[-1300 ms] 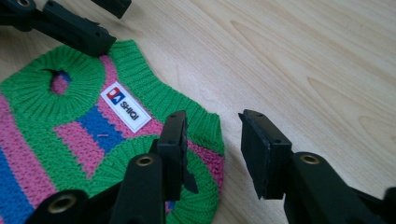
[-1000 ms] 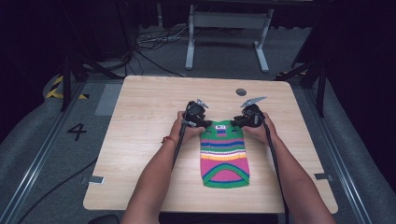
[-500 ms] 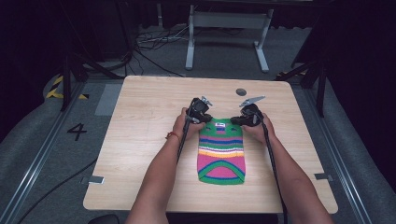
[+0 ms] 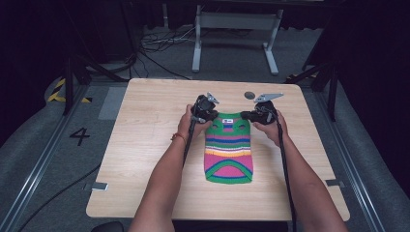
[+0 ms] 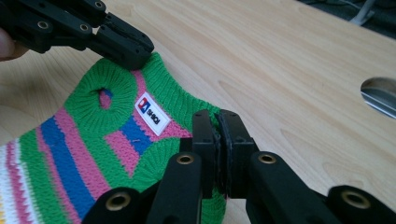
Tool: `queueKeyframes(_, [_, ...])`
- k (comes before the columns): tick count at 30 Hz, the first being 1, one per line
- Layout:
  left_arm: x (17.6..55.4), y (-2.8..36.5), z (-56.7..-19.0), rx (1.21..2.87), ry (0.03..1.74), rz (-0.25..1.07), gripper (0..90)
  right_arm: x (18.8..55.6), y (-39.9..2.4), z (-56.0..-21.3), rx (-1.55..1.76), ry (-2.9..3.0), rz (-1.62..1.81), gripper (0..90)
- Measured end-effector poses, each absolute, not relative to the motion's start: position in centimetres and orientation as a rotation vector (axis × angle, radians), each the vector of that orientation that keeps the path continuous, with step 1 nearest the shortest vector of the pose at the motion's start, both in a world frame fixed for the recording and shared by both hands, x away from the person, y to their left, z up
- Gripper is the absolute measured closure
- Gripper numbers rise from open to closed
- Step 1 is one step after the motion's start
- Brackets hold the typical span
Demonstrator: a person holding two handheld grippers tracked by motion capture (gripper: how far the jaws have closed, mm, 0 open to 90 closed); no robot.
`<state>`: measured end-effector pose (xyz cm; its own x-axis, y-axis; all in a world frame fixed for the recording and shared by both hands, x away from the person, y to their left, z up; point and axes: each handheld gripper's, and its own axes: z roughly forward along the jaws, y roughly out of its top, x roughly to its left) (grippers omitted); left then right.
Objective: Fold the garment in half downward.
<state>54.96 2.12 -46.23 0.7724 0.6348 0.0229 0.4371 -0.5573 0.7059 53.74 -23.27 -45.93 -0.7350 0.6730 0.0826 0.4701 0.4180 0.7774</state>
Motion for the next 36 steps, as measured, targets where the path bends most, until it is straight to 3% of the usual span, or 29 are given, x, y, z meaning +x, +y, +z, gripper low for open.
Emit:
queueKeyframes(18, [52.3, 4.1, -43.5, 2.242, 0.595, 0.412, 83.0, 51.2, -23.6, -43.7, 0.847, 2.426, 1.341, 86.0])
queueKeyframes(36, [44.9, 5.7, -44.7, 2.263, 0.396, 0.364, 83.9, 45.7, -23.9, -44.4, 0.667, 2.577, 1.326, 85.4])
